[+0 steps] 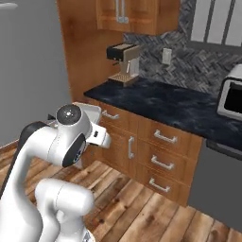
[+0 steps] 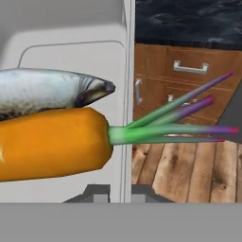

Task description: Place the tupperware on the second highest shelf of the fridge. Make space for the tupperware among the existing items by rearranging them on the shelves if needed. Close the fridge door when finished.

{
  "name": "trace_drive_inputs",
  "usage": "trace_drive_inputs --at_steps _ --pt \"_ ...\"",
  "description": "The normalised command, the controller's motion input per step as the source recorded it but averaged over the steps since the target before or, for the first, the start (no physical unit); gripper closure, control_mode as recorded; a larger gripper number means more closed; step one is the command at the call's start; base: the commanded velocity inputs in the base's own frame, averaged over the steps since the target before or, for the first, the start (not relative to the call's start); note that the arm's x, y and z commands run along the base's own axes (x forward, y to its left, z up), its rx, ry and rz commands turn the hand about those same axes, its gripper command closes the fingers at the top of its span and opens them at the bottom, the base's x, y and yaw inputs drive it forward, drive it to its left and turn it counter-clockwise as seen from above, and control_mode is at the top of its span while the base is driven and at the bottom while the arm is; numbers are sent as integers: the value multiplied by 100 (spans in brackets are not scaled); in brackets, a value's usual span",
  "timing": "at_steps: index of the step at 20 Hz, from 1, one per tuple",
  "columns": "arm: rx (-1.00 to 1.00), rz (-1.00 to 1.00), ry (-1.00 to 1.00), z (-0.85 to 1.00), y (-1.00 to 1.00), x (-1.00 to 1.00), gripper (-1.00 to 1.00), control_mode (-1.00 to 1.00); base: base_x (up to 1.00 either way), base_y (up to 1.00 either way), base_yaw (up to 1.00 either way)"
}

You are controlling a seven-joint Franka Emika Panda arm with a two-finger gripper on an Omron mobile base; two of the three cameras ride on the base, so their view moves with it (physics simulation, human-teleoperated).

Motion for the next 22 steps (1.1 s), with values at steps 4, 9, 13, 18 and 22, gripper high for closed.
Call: trace_drive_inputs --at_steps 4,9,13,18,22 --pt "0 0 0 0 0 0 100 100 -10 48 63" --pt "0 0 0 0 0 0 100 100 0 65 62" --pt "0 0 0 0 0 0 100 100 14 65 60" --pt "0 0 0 0 0 0 100 100 36 69 56" --pt "0 0 0 0 0 0 100 100 66 61 49"
